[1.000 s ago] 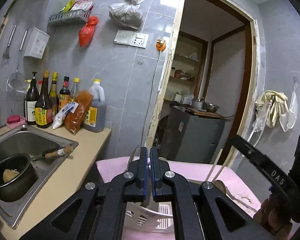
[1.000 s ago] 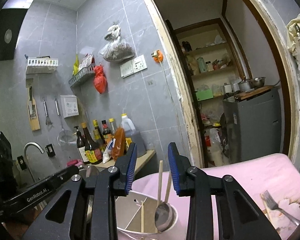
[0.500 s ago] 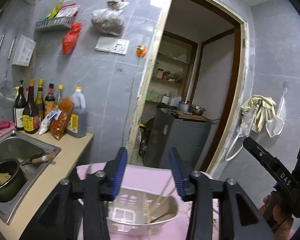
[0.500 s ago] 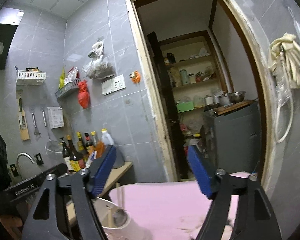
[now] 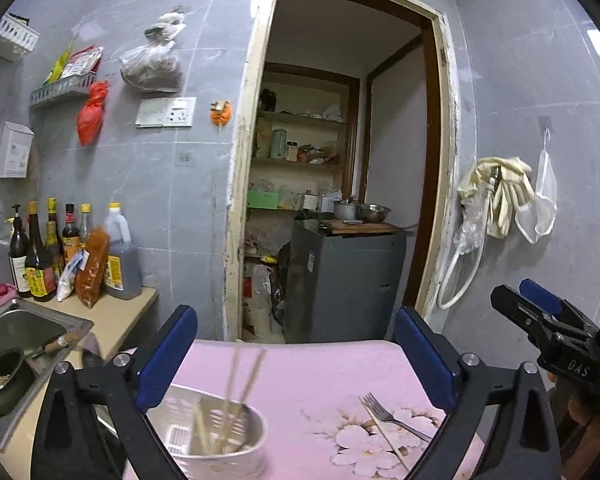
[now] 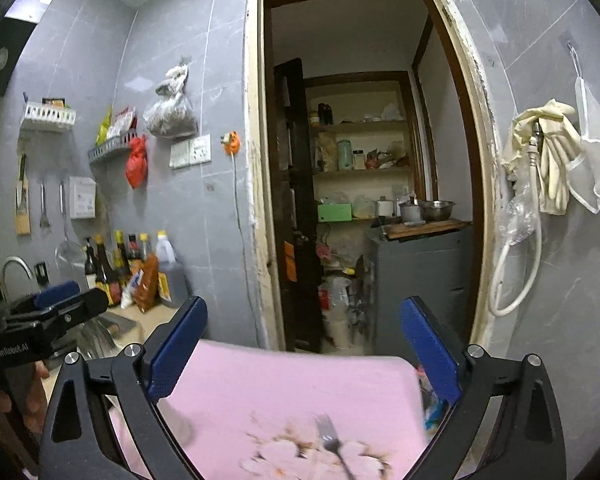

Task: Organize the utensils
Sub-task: 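Move the left tool over a chopstick while the right tool reaches a fork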

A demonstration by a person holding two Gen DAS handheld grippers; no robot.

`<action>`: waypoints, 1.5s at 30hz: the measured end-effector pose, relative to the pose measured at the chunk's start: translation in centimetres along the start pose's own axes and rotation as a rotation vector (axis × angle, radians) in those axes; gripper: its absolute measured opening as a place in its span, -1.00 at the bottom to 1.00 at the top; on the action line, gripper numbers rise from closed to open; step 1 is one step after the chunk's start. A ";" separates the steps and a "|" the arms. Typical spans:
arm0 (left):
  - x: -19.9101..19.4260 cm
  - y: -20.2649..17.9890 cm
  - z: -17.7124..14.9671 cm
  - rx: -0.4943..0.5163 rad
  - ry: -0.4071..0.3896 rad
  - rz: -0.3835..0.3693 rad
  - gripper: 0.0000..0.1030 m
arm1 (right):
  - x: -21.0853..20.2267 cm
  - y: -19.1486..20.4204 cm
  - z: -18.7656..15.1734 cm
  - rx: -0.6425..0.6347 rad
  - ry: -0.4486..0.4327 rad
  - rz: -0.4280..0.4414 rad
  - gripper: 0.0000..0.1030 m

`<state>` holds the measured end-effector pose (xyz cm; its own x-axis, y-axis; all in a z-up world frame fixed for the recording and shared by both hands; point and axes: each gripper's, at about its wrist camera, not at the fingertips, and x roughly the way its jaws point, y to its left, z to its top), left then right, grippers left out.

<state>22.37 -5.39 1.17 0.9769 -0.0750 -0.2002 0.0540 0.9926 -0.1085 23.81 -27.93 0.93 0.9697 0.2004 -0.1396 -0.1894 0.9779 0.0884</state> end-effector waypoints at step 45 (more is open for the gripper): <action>19.7 -8.5 -15.9 -0.068 0.691 -0.161 -0.15 | 17.2 -11.3 -18.3 0.087 0.648 0.347 -0.23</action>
<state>37.85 -16.79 -17.38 0.6020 -0.2856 -0.7457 0.1516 0.9577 -0.2445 39.81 -34.41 -20.51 0.5656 0.5184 -0.6413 -0.4295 0.8491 0.3076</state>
